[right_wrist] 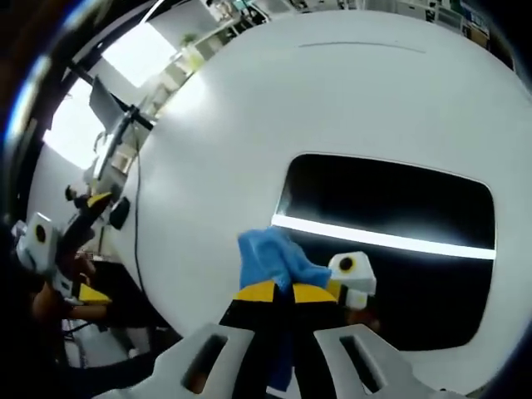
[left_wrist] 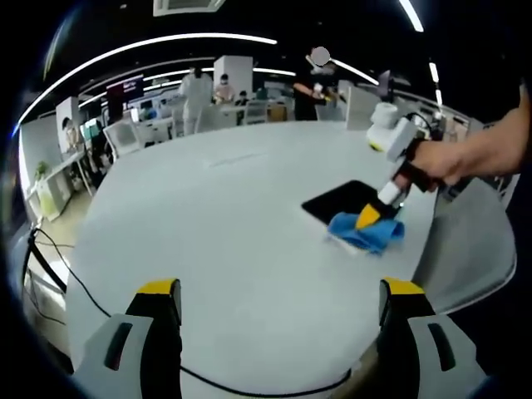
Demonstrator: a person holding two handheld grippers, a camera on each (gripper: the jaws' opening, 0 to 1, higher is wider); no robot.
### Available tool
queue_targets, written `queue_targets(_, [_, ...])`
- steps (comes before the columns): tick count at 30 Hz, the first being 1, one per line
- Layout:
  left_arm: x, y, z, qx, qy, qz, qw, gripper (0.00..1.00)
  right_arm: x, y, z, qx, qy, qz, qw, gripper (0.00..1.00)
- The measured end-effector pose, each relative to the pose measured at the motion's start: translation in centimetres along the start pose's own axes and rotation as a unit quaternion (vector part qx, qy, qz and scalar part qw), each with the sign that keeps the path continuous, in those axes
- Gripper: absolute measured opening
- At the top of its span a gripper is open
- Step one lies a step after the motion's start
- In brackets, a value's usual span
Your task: Wipe the mirror surface with the cleaning cloth until all visible marks leave the cleaned area.
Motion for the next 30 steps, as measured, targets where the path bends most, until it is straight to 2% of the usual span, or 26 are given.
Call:
queue_targets(18, [0.33,0.24,0.25,-0.007,0.005,-0.002,1.0000,1.00,-0.11,-0.10,0.13,-0.001,0.000,0.000,1.0000,0.00])
queue_targets(24, [0.38,-0.20,-0.42,0.000,0.004,0.000,1.0000,1.00,0.08,-0.08,0.27,-0.002,0.005,0.002,1.0000,0.00])
queue_targets(30, [0.31,-0.26,-0.20,0.002,0.005,0.000,1.0000,1.00,-0.21,-0.12,0.19,-0.002,0.002,0.002,1.0000,0.00])
Point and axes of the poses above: the point that each gripper's makers call its tool centre point, and the gripper's own axes: y roughly backward along the fingers, z roughly to its left, x roughly out of its underside, the point moved 2 cm from there along y, roughly backward along the fingers, and after that the axes turned 4 degrees about y, right-handed, at the moved point
